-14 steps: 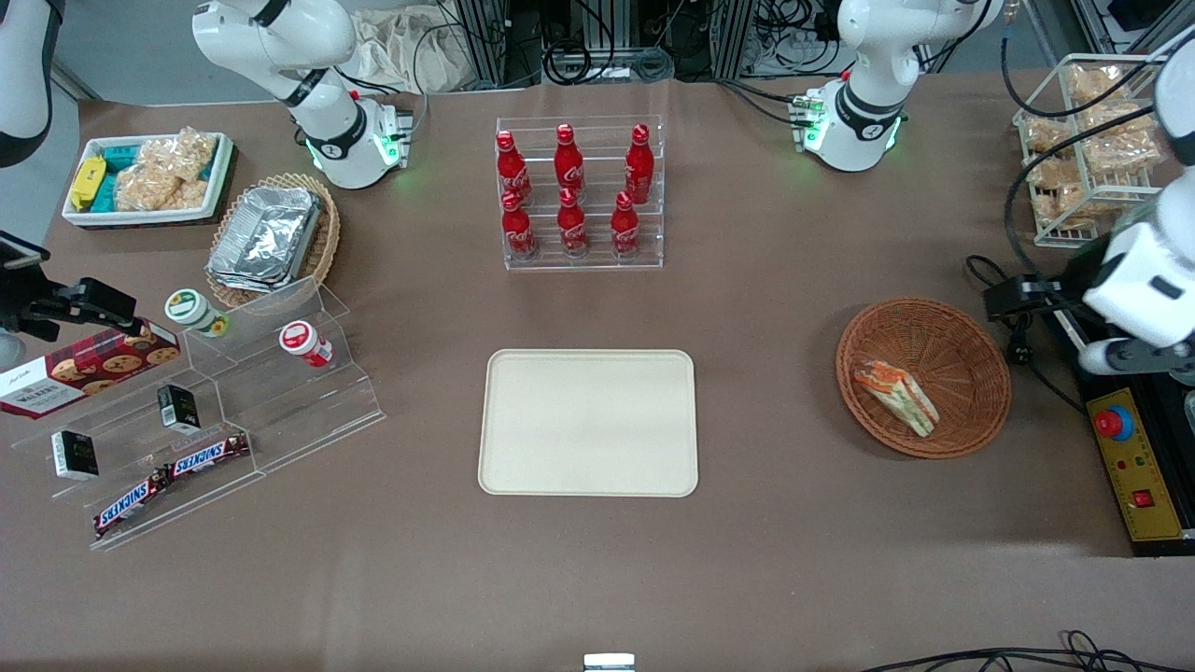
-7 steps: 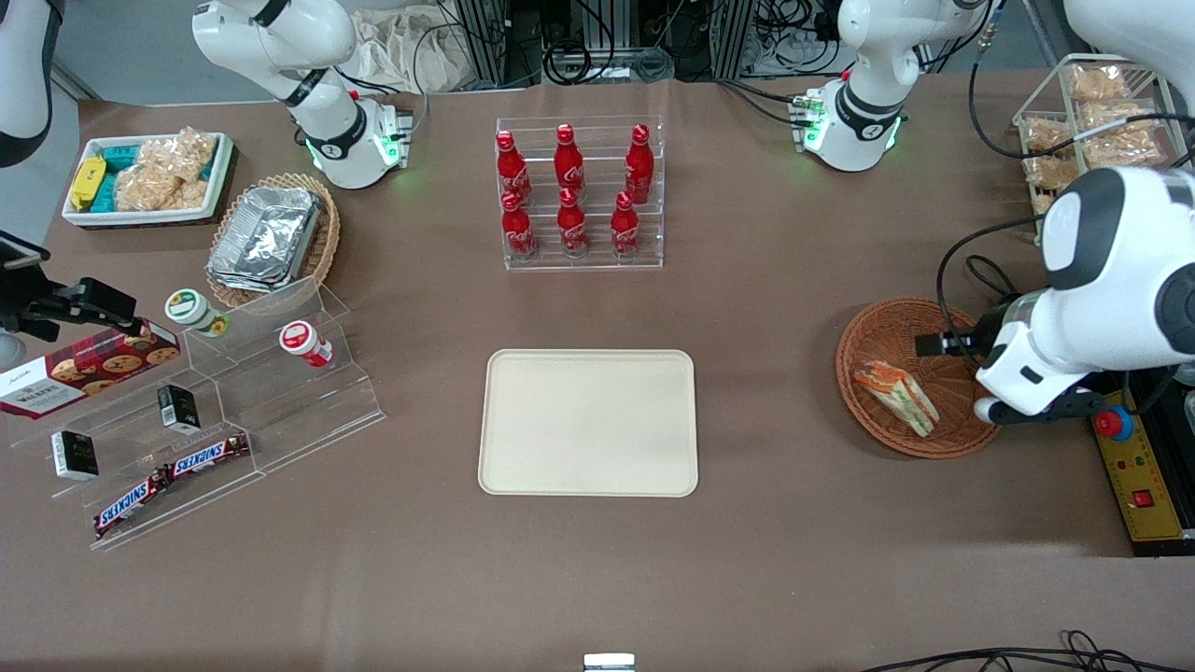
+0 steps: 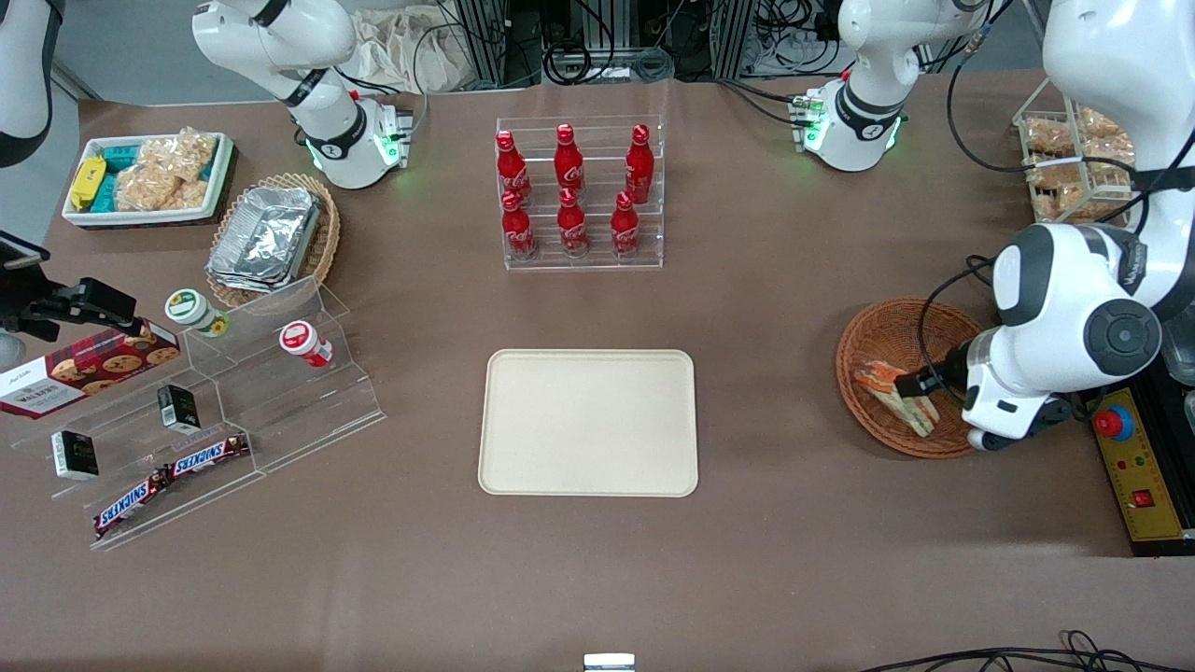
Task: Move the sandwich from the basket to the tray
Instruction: 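Lower the left gripper onto the wrapped sandwich in the wicker basket and grasp it, then lift the sandwich up out of the basket with the left gripper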
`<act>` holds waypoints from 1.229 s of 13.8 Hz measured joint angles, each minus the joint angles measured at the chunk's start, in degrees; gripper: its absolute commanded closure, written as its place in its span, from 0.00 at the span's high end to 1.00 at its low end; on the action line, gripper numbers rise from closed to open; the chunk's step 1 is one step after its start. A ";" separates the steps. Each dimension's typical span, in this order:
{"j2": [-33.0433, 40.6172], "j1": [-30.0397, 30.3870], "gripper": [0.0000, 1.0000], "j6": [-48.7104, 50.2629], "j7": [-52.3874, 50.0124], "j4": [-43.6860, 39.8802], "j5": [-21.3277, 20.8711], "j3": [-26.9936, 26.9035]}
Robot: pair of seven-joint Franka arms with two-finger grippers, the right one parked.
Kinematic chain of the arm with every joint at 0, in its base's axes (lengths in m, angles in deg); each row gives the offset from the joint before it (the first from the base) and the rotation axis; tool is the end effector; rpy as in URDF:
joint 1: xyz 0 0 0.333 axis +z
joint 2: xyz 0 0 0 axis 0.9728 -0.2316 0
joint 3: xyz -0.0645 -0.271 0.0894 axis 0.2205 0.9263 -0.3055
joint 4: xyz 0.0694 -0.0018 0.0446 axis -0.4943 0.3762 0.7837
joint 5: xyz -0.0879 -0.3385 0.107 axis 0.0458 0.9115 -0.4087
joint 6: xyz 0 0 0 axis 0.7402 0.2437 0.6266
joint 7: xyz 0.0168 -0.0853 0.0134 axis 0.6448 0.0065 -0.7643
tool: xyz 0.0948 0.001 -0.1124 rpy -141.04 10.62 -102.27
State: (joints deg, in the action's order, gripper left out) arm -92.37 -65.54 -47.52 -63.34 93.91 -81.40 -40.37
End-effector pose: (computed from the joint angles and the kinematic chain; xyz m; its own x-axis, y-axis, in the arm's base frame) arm 0.5806 -0.0292 0.2857 0.8770 0.4620 -0.1319 0.4602 -0.8866 -0.0462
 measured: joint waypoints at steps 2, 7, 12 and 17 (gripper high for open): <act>-1.18 0.00 0.99 -4.17 -5.60 1.58 -1.79 -0.40; -3.52 -0.01 0.96 -14.69 -14.42 7.28 -5.24 -0.45; -5.21 -0.01 0.00 -15.01 -15.10 8.06 -5.85 -0.45; -1.26 -0.01 0.00 -1.91 -14.86 2.44 -6.23 -0.05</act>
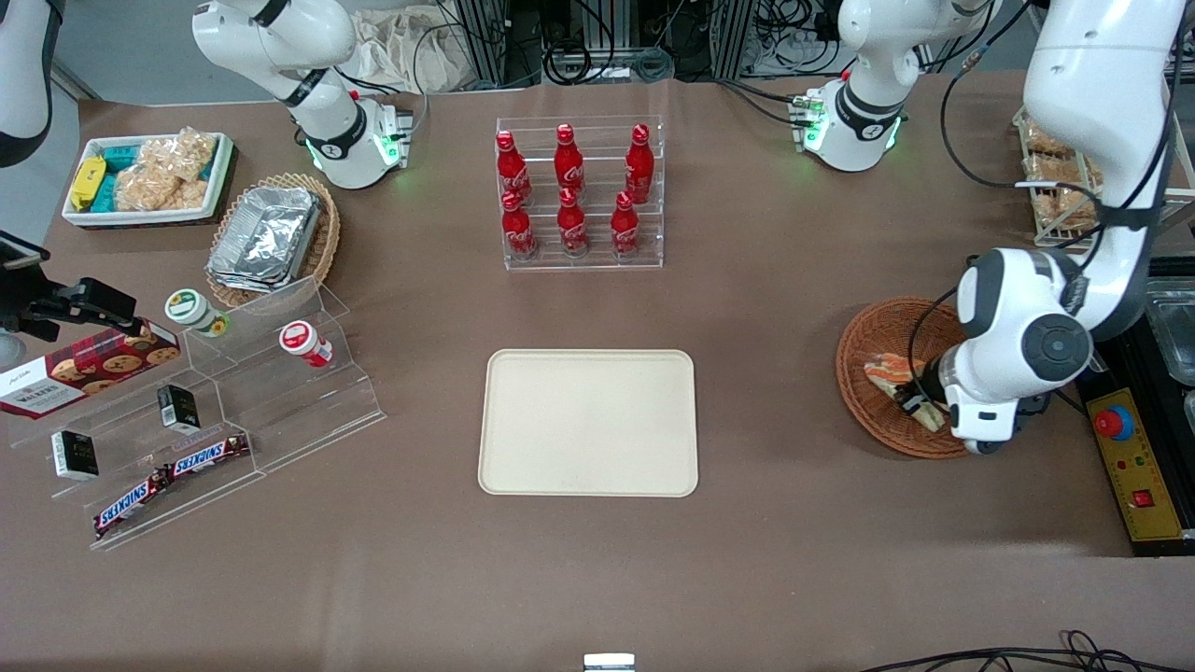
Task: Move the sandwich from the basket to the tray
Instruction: 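Lift the sandwich up out of the basket with the left gripper, then carry the sandwich over to the cream tray and lower it onto the tray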
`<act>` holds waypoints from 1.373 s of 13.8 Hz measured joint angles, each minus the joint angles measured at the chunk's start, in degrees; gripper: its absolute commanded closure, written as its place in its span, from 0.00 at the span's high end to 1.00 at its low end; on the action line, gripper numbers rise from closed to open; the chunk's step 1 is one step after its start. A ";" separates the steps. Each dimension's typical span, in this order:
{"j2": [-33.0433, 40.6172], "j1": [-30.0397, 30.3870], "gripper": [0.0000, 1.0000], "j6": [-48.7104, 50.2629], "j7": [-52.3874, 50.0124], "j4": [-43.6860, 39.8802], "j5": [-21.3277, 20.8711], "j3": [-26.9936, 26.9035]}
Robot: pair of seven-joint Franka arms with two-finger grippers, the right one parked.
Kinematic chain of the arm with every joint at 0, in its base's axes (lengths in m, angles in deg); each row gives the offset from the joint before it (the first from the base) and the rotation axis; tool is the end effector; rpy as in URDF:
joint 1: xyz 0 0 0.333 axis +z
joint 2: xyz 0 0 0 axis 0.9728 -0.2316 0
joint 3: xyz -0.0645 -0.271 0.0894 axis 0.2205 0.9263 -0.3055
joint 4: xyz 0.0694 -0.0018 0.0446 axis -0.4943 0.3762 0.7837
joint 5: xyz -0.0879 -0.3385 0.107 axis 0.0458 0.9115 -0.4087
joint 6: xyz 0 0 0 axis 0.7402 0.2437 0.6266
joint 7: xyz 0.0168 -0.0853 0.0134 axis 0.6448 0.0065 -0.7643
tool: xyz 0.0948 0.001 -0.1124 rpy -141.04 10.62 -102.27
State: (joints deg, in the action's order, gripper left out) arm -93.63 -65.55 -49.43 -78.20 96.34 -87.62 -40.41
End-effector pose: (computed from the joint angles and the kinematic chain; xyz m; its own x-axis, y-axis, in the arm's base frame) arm 0.5727 -0.0213 0.2587 0.7725 0.6302 -0.0784 0.6155 -0.7733 -0.1522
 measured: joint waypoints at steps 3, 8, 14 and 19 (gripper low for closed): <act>3.30 -0.05 0.00 19.71 6.57 -13.16 0.81 2.71; 7.16 -0.27 0.00 31.98 22.01 -25.77 6.44 5.01; 2.94 -8.94 0.00 24.98 24.25 -25.43 6.35 12.85; -8.02 -21.63 0.00 14.48 17.92 -24.91 0.95 11.53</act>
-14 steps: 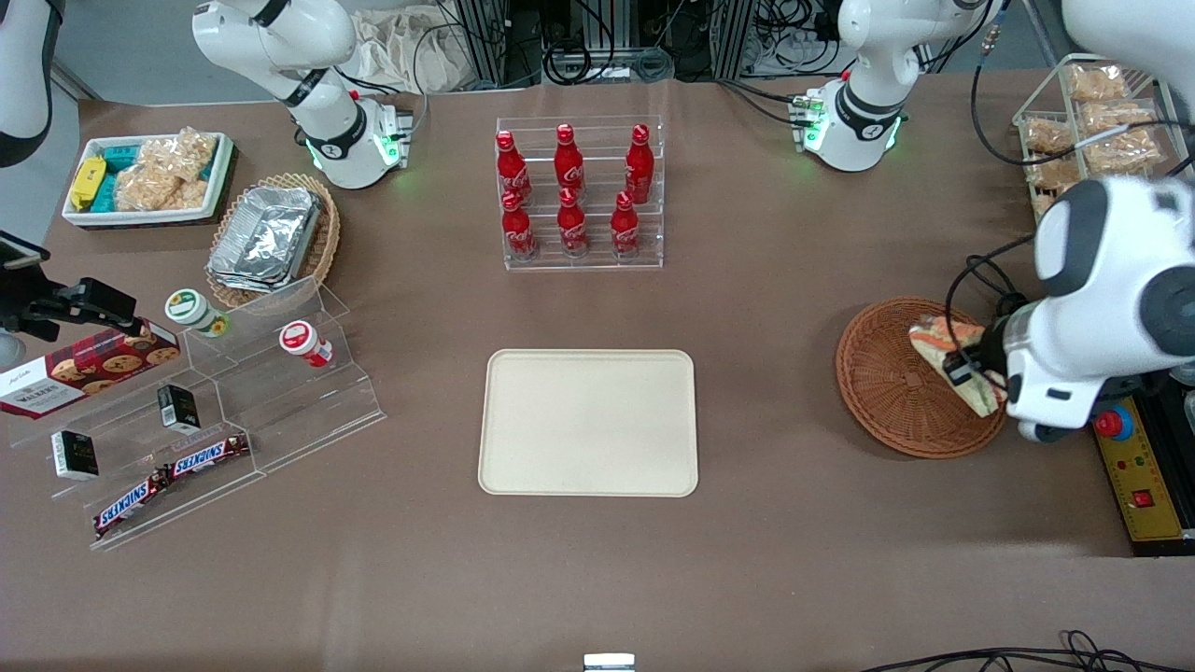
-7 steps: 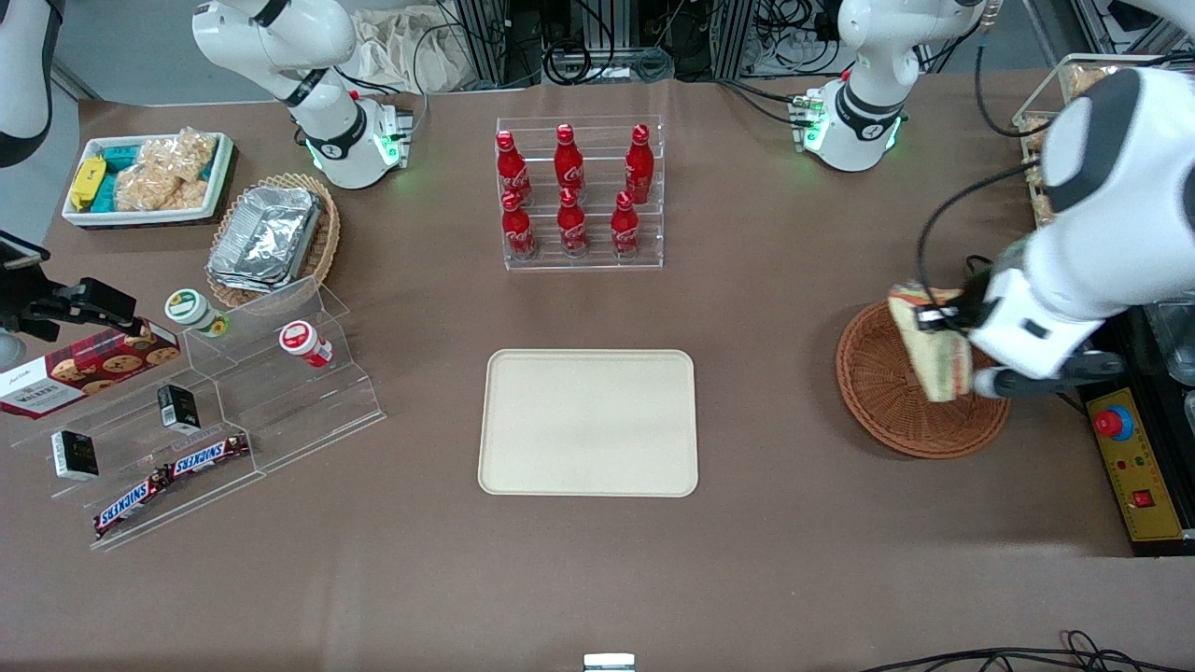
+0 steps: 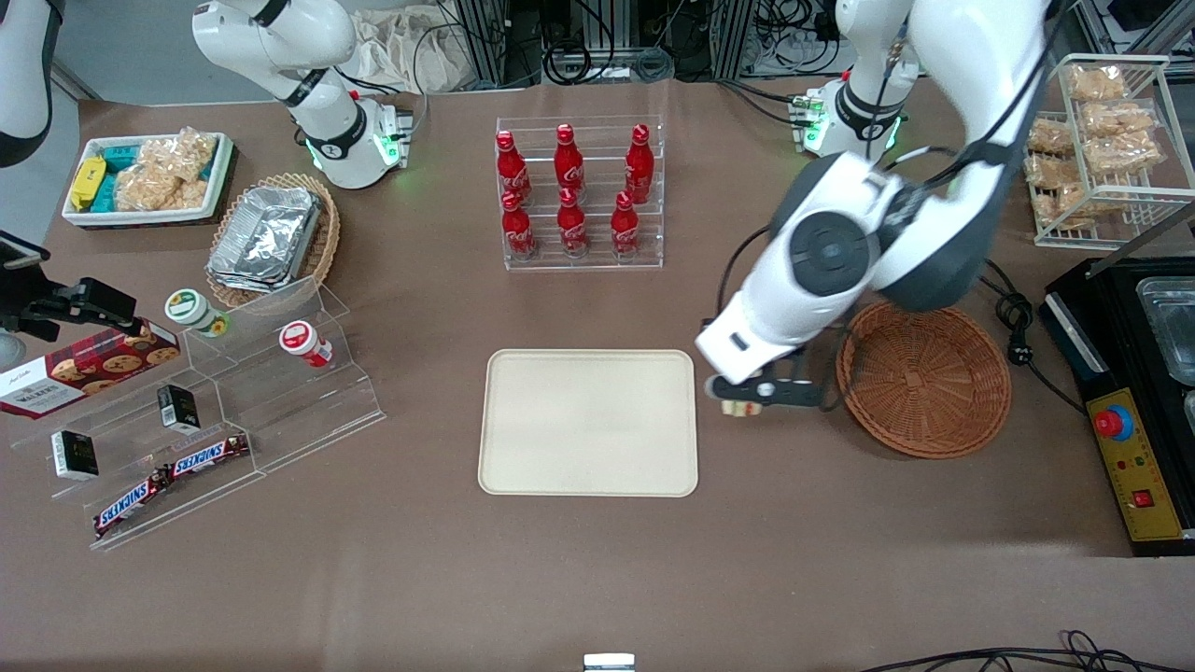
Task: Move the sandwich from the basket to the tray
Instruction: 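Carry the sandwich over to the cream tray and lower it onto the tray, then open the left gripper to release the sandwich on the tray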
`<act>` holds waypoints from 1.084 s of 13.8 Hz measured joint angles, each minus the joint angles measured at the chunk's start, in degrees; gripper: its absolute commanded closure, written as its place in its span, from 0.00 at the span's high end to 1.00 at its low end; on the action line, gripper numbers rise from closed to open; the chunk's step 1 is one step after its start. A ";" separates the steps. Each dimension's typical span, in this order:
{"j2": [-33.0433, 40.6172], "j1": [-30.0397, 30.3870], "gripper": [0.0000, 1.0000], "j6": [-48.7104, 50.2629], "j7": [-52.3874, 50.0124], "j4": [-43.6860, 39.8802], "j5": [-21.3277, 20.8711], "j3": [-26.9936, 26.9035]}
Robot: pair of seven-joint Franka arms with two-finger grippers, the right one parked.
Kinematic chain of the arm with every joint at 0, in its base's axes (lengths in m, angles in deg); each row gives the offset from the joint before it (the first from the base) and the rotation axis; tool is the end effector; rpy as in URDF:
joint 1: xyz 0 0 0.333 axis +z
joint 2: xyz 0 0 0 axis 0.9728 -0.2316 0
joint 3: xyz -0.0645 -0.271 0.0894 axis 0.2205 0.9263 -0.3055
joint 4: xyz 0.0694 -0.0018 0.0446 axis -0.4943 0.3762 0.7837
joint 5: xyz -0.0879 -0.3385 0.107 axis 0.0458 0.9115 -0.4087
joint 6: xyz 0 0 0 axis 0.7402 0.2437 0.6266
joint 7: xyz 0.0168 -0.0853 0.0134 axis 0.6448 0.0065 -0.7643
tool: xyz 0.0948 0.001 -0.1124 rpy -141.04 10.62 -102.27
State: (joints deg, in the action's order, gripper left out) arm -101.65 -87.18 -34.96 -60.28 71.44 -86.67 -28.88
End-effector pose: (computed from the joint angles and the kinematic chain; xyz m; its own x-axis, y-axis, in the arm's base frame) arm 0.5466 -0.3398 0.3552 0.9859 -0.1281 -0.1080 -0.1269 -0.9918 0.0184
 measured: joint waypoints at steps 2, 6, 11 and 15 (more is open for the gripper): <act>-4.79 -6.02 0.00 -5.56 -0.53 -0.11 -0.76 -5.16; -12.51 -11.70 0.00 -17.40 -0.56 -0.78 -0.77 -10.32; -16.91 -11.67 0.99 -23.90 -3.37 -2.59 -0.91 -10.84; -16.73 -11.66 0.99 -20.59 -7.97 -5.00 -1.14 -11.04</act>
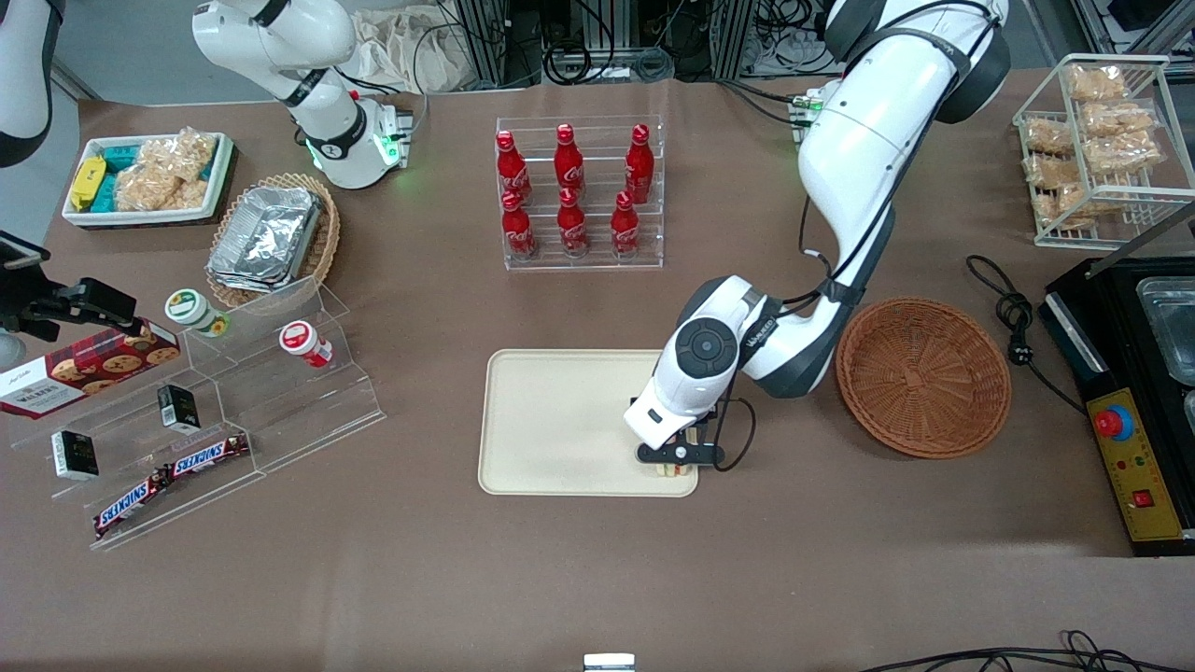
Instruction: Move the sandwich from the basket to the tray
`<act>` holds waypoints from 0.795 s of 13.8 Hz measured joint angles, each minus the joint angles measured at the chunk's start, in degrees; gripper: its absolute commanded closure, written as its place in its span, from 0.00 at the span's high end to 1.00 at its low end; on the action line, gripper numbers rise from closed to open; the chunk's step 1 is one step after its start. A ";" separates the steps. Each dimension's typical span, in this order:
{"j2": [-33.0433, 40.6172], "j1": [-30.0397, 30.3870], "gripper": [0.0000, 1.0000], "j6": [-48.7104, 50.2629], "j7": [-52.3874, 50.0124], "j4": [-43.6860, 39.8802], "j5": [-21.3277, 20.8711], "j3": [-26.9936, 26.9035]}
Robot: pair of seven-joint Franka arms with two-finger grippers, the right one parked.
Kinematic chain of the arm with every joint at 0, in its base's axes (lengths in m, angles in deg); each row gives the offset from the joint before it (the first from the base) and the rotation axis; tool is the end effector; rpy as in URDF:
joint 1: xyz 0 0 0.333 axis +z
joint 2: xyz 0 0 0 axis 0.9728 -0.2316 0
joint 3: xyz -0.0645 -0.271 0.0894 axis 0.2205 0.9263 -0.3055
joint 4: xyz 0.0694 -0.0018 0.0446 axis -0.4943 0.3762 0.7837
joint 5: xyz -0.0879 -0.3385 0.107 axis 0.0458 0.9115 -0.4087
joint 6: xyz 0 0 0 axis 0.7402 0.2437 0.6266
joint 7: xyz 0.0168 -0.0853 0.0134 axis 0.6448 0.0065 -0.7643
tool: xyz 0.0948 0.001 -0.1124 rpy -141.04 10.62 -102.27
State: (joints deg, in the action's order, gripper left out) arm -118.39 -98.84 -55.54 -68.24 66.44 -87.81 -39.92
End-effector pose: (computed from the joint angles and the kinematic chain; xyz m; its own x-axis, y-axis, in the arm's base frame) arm 0.5823 -0.3927 0.2114 0.9999 -0.0121 0.0100 -0.0127 -0.9980 0.0612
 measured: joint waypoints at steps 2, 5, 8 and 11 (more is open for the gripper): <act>2.54 0.03 0.99 7.67 -0.07 -1.56 -0.03 0.00; 10.22 0.69 0.99 17.53 0.05 -2.35 -0.38 -0.43; 18.47 4.68 1.00 25.59 0.24 -2.25 -0.40 -1.01; 22.28 9.77 1.00 31.27 3.52 -1.96 -0.41 -1.05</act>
State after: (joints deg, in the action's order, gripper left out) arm -96.11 -89.08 -24.27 -64.72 64.48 -88.22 -40.98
